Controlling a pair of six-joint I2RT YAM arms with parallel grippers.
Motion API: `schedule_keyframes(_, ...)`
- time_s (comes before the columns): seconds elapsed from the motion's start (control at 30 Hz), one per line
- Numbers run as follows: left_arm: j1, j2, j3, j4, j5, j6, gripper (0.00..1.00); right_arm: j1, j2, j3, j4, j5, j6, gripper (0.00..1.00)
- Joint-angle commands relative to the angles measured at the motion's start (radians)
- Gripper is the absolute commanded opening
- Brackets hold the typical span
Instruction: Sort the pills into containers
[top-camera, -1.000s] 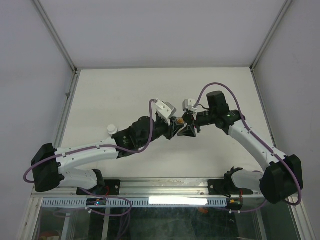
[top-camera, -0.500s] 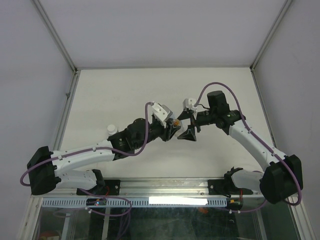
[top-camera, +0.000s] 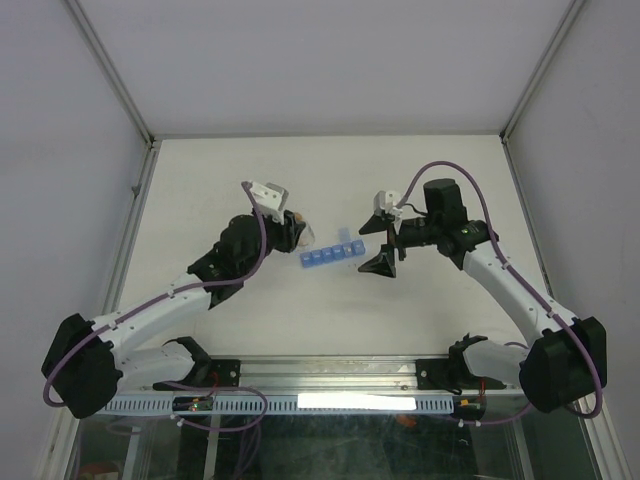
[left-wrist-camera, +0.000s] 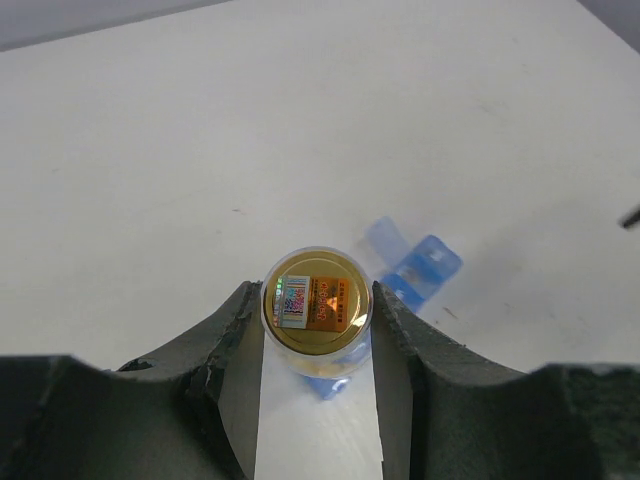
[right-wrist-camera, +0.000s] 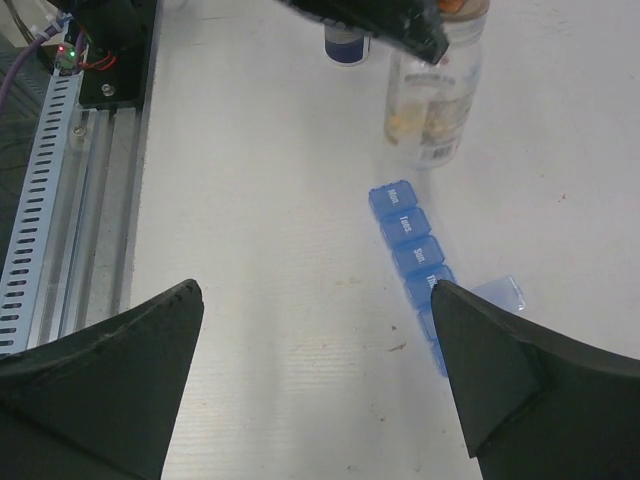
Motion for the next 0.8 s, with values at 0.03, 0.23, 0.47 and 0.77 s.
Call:
schedule_keyframes(0.03, 0.218, 0.018, 0.007, 0.05, 0.002, -0.081, 0.0, -0.008, -0.02, 0.006, 0.065, -0.005, 0.027, 1.0)
schedule_keyframes(0.23, 0.468, 0.233, 0.105, 0.088, 0.048, -0.178, 0.0, -0.008, -0.023, 0.002, 0.074, -0.003, 0.035, 1.0)
schedule_keyframes(0.47, 0.567, 0.488, 0.324, 0.006, -0.187, -0.279, 0.0, -0.009, -0.03, 0.002, 0.074, -0.004, 0.034, 1.0)
schedule_keyframes(0.77, 0.582, 0.754, 0.574, -0.177, -0.435, -0.272, 0.07, -0.019, -0.045, 0.0, 0.077, -0.011, 0.038, 1.0)
